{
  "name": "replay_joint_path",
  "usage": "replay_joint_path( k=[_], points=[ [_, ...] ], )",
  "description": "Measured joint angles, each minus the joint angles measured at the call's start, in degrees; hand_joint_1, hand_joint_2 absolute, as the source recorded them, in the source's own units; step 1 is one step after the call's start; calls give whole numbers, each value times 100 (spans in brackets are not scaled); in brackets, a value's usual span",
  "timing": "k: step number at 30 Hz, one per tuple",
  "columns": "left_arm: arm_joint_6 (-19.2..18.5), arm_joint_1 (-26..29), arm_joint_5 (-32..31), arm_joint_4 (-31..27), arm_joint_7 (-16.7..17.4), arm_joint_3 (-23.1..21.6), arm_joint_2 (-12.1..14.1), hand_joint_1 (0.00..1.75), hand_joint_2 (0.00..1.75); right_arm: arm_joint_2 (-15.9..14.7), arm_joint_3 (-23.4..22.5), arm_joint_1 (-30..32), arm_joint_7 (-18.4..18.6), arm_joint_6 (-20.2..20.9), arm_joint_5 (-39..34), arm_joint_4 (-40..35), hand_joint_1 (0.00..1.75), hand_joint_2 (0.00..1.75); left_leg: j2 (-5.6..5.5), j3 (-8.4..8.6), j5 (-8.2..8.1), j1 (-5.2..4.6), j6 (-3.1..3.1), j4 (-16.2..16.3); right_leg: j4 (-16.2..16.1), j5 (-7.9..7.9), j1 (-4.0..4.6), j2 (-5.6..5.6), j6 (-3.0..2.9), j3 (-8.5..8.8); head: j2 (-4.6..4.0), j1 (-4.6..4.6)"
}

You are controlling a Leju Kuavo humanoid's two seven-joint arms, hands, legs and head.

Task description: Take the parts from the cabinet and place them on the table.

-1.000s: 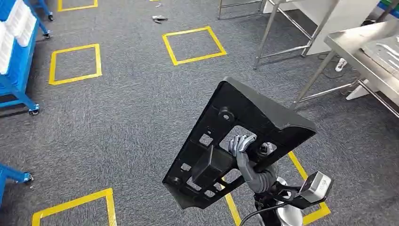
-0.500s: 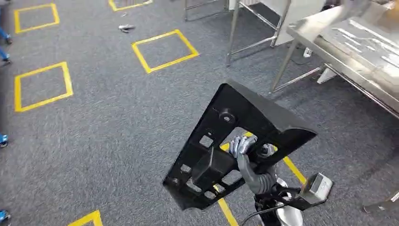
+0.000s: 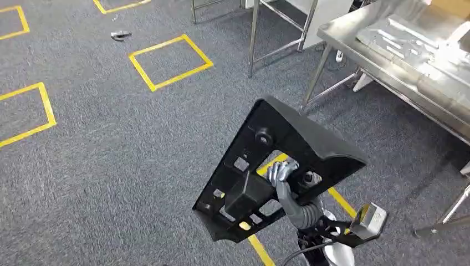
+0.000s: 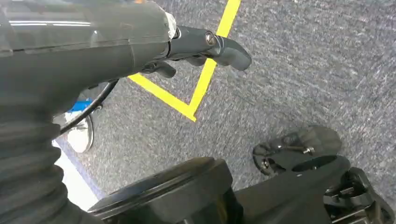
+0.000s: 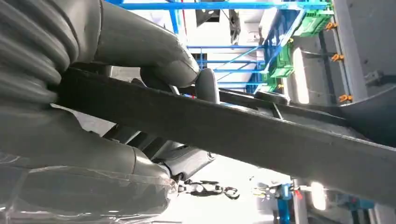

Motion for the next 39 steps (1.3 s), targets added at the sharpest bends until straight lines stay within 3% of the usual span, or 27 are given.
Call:
replay_joint_path(
  k=[2, 3, 4, 5, 7, 8, 10, 12, 14, 15, 17, 18, 19, 20, 23, 24, 25, 26, 28, 30, 33, 34, 35, 36, 37, 38, 39],
  points=[
    [17, 5, 4, 0, 11, 0, 0, 0, 175, 0, 0, 13, 0, 2, -4, 2, 166, 175, 51, 37, -38, -5, 41, -1, 970, -326, -24, -53, 41, -590, -2, -2],
    [22, 12, 4, 0, 15, 0, 0, 0, 175, 0, 0, 29, 2, 2, -4, 7, 166, 175, 66, 60, -63, -6, 45, -1, 1306, -343, -34, -54, 54, -847, -2, -4],
    [24, 15, 4, 0, 17, 2, 0, 0, 175, 0, 0, 35, 2, 2, -4, 13, 166, 175, 77, 91, -87, -6, 46, -1, 1339, -213, -37, -56, 59, -950, -2, -2],
    [30, 17, 4, 0, 20, 0, -2, 0, 175, 0, 0, 35, 2, 2, -4, 13, 166, 175, 80, 136, -123, -6, 39, -1, 1113, 54, -36, -59, 52, -916, -2, -2],
    [37, 35, -2, 0, 24, 0, -2, 0, 175, 0, 0, 33, 2, 2, -4, 13, 166, 175, 87, 258, -205, -9, 21, -12, 142, 759, -21, -80, -15, -561, -2, -2],
    [37, 51, -13, 0, 24, 0, -2, 0, 175, 0, 0, 33, 2, 2, -4, 13, 166, 175, 97, 257, -230, -7, 15, -30, -188, 850, 5, -142, -55, -439, -2, -2],
    [37, 61, -18, 0, 13, 2, -4, 0, 175, 0, 4, 24, 0, -2, -4, 13, 166, 175, 106, 280, -259, -29, -45, -30, -381, 667, 78, -177, -131, -329, -2, 15],
    [37, 59, -22, 0, 15, 0, -4, 0, 175, 0, 4, 38, 0, -4, -4, 13, 166, 175, 157, 318, -276, -24, -94, -92, -379, 647, 86, -139, -169, -330, -2, 13],
    [44, 68, -31, -2, 17, 2, -2, 0, 175, 7, 7, 50, -2, -4, -4, 11, 166, 175, 152, 350, -340, -35, -150, 13, -541, 688, 10, -122, -204, -175, -2, 6],
    [44, 68, -28, -2, 13, 2, -2, 0, 175, 11, 7, 41, -4, -4, -7, 11, 166, 175, 144, 227, -458, -37, -174, 287, -560, 673, 4, -118, -231, -122, -2, -2],
    [41, -3, -17, -2, 0, 7, 2, 0, 175, 20, 15, 49, -2, -7, -2, 15, 166, 175, 141, -244, -787, -36, -203, 1159, -562, 581, 15, -118, -288, -58, -2, -2],
    [26, -38, -15, -2, -9, 7, 11, 0, 175, 20, 15, 54, -2, -7, 4, 15, 166, 175, 142, -454, -835, -38, -214, 1521, -560, 527, 21, -114, -305, -28, -2, 2],
    [9, -57, -13, -2, -24, 7, 11, 0, 175, 20, 15, 61, -2, -9, 4, 17, 166, 175, 143, -563, -756, -36, -221, 1667, -556, 475, 23, -109, -304, 31, -2, 0],
    [11, -58, -20, -2, -26, 7, 11, 0, 175, 20, 15, 64, -2, -9, 13, 17, 166, 175, 143, -530, -562, -36, -221, 1544, -556, 422, 22, -96, -298, 113, -2, 2],
    [37, 1, -68, -2, -7, 7, 15, 0, 175, 22, 30, 61, -2, -9, 13, 17, 166, 175, 139, -142, 248, -31, -193, 384, -553, 237, 13, -62, -239, 384, -2, 2],
    [44, 11, -77, 0, -9, 7, 15, 0, 175, 22, 33, 44, -2, -9, 13, 22, 166, 175, 106, -96, 128, -74, -187, 372, -545, 197, 37, -55, -197, 386, -2, 9],
    [44, 11, -85, 0, 0, 7, 13, 0, 175, 28, 39, 39, 0, -9, 17, 20, 166, 175, 111, 93, -46, -50, -152, 64, -519, 191, 36, -38, -162, 353, -2, -40],
    [44, 28, -88, 0, -4, 7, 13, 0, 175, 30, 42, 45, 0, -9, 15, 15, 166, 175, 109, 86, -71, -59, -94, 51, -488, 223, 37, -40, -137, 318, 0, -33],
    [41, 18, -96, 0, -15, 7, 15, 0, 175, 28, 42, 52, 2, -11, 17, 15, 166, 175, 86, 102, -78, -53, -77, 4, -505, 235, 44, -40, -108, 324, -2, -31],
    [15, 34, -98, 0, -24, 7, 4, 0, 175, 31, 48, 38, -4, -11, 20, 2, 166, 175, 88, 246, -106, -10, -33, -114, -306, 132, 29, -71, -30, 262, -2, -4],
    [-4, 81, -98, 0, -68, 7, 9, 0, 175, 28, 48, 49, -17, -9, 20, 2, 166, 175, 92, 401, -246, -13, 29, -208, 1041, -192, -20, -75, 27, -665, -2, 0],
    [-4, 99, -98, 0, -85, 7, 11, 0, 175, 24, 48, 63, -20, -7, 26, 9, 166, 175, 90, 462, -297, -13, 30, -209, 1362, -154, -30, -76, 31, -954, -2, 0],
    [0, 114, -107, -2, -87, 7, 11, 0, 175, 22, 48, 67, -22, -4, 26, 15, 166, 175, 88, 557, -377, -13, 31, -214, 1445, 39, -43, -77, 41, -1159, -2, 0],
    [7, 124, -125, 0, -87, 7, 13, 0, 175, 20, 48, 67, -24, -4, 31, 15, 166, 175, 84, 653, -440, -13, 26, -217, 1274, 330, -53, -79, 43, -1205, -2, 2],
    [11, 135, -144, 0, -85, 7, 15, 0, 175, 20, 48, 67, -31, -7, 31, 15, 166, 175, 82, 774, -515, -13, 17, -224, 896, 720, -62, -80, 36, -1147, -2, 2],
    [11, 149, -166, 0, -81, 7, 17, 0, 175, 20, 48, 67, -37, -7, 33, 13, 166, 175, 85, 923, -609, -14, 3, -238, 294, 1226, -67, -90, 12, -990, -2, 2],
    [11, 169, -184, -2, -77, 7, 20, 0, 175, 17, 46, 69, -44, -9, 33, 15, 166, 175, 90, 1029, -679, -5, -9, -272, 81, 1300, -54, -105, 1, -901, -2, -11]
  ],
)
